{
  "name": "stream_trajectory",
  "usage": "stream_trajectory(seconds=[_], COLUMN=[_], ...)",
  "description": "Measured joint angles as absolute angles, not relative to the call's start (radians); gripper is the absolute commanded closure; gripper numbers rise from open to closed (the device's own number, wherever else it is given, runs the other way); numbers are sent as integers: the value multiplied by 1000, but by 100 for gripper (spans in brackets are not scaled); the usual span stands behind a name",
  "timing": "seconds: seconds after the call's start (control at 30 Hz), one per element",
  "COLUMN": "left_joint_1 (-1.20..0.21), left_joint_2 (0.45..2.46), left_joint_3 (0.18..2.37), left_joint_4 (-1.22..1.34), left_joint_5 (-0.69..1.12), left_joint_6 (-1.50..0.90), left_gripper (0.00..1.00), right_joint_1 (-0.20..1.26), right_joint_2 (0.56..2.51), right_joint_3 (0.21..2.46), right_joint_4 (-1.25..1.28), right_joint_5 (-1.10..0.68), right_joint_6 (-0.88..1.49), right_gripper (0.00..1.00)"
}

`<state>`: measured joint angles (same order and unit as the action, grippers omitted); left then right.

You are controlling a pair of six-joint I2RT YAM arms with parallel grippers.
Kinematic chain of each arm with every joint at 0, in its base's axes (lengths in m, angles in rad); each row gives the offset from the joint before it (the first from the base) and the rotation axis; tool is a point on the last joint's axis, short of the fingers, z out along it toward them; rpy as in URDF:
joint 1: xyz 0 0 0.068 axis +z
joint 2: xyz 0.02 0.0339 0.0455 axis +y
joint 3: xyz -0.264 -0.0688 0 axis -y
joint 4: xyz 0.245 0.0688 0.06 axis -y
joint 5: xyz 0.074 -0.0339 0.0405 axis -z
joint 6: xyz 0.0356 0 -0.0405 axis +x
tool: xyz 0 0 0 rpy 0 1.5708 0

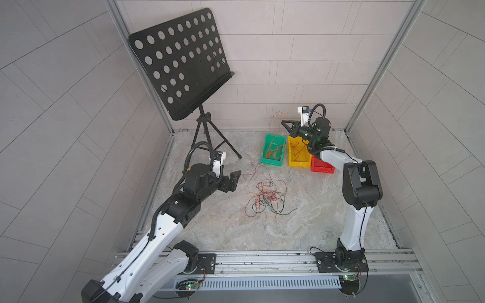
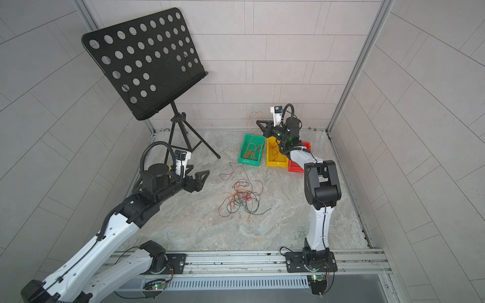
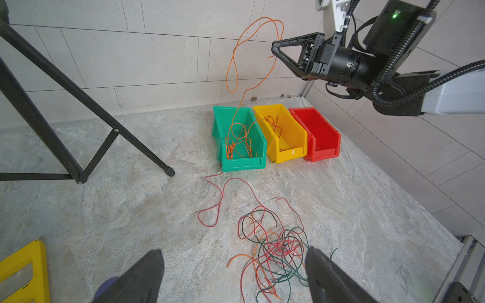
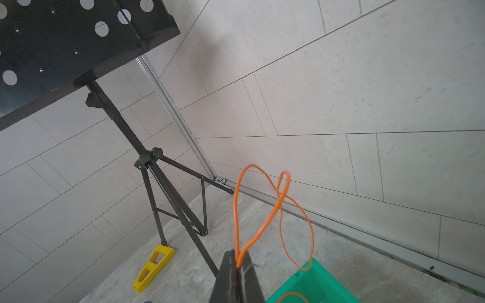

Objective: Untangle and sort cables by color
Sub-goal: Place the cable in the bin.

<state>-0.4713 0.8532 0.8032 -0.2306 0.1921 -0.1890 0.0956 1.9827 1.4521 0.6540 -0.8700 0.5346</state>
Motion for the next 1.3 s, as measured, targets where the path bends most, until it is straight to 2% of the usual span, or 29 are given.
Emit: stream_trajectory(seconds=[0.4,0.8,1.13,1.3], left_joint_1=[-471,-471,-471,-471], left_joint_2=[853,852,852,852], left_joint_3=[803,803,801,800], left_joint_4=[-231,-231,-230,-231], left_joint_5=[189,190,194,197], left_joint_6=[-186,-185,-186,-186], left_gripper=[9,9,9,9], right_joint_1=[125,131,186,215], right_joint_2=[1963,1851,1838,1840], right_joint_3=[1322,1219,1223,1293], right_joint_4=[551,475,245,86], right_joint_5=[-819,-737,-641,-571], right_joint_6=[428,344,240,239], right_gripper=[100,100,100,100])
